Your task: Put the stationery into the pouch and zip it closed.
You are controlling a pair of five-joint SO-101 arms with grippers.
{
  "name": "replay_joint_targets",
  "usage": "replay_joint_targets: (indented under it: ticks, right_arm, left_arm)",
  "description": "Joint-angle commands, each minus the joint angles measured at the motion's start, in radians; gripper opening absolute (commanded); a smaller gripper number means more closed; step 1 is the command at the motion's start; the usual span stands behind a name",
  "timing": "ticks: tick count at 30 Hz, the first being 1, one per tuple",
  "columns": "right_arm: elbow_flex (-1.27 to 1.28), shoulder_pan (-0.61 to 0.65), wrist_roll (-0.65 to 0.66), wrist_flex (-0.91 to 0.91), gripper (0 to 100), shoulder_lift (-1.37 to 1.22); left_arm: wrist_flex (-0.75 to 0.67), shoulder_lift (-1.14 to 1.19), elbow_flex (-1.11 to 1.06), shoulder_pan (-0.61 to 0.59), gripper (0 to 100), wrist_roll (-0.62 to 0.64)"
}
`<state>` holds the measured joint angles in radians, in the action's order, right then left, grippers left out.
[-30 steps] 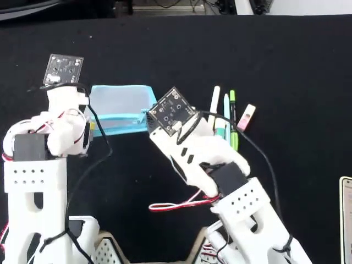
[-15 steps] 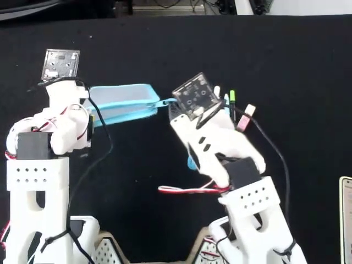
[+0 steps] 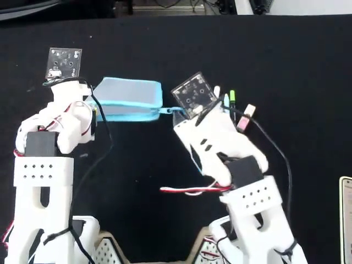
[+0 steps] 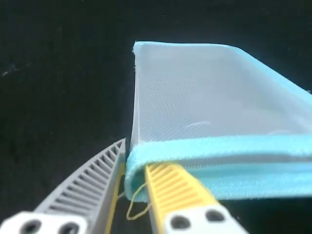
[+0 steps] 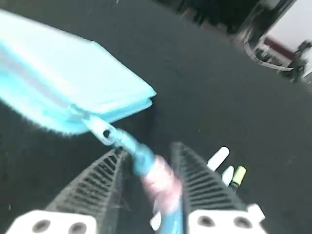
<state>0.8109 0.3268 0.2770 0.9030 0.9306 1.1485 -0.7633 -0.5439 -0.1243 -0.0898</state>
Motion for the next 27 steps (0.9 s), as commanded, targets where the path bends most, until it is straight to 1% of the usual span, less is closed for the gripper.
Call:
replay_joint_targets:
  ticks: [1,5,7,11,14,16,23,27]
  right_arm:
    - [-0.214,0.003,0.002,0.186,15.7,-0.004]
    - [-0.36,-0.021,0.002,0.322,8.8,-0.047]
    - [-0.409,-0.054,-0.02,0.367,9.4,-0.108]
    - [-0.453,-0.186,-0.115,0.394,11.6,-0.278]
    - [-0.455,-0.285,-0.149,0.393,11.6,-0.427]
    - [-0.458,-0.328,-0.158,0.388,11.6,-0.522]
    - [-0.463,-0.342,-0.158,0.29,11.5,-0.811]
    - [-0.466,-0.339,-0.161,0.201,11.4,-0.917]
  left_arm:
    - [-0.06,0.0,0.005,0.004,3,0.012]
    - [-0.12,-0.005,-0.041,0.016,3,0.017]
    - [-0.133,-0.005,-0.059,0.016,3,0.018]
    - [-0.137,-0.005,-0.11,0.016,3,0.02]
    - [-0.137,-0.006,-0.148,0.016,3,0.02]
    - [-0.137,-0.006,-0.17,0.016,3,0.02]
    - [-0.137,-0.006,-0.185,0.018,3,0.023]
    - [-0.132,-0.006,-0.185,0.016,3,0.08]
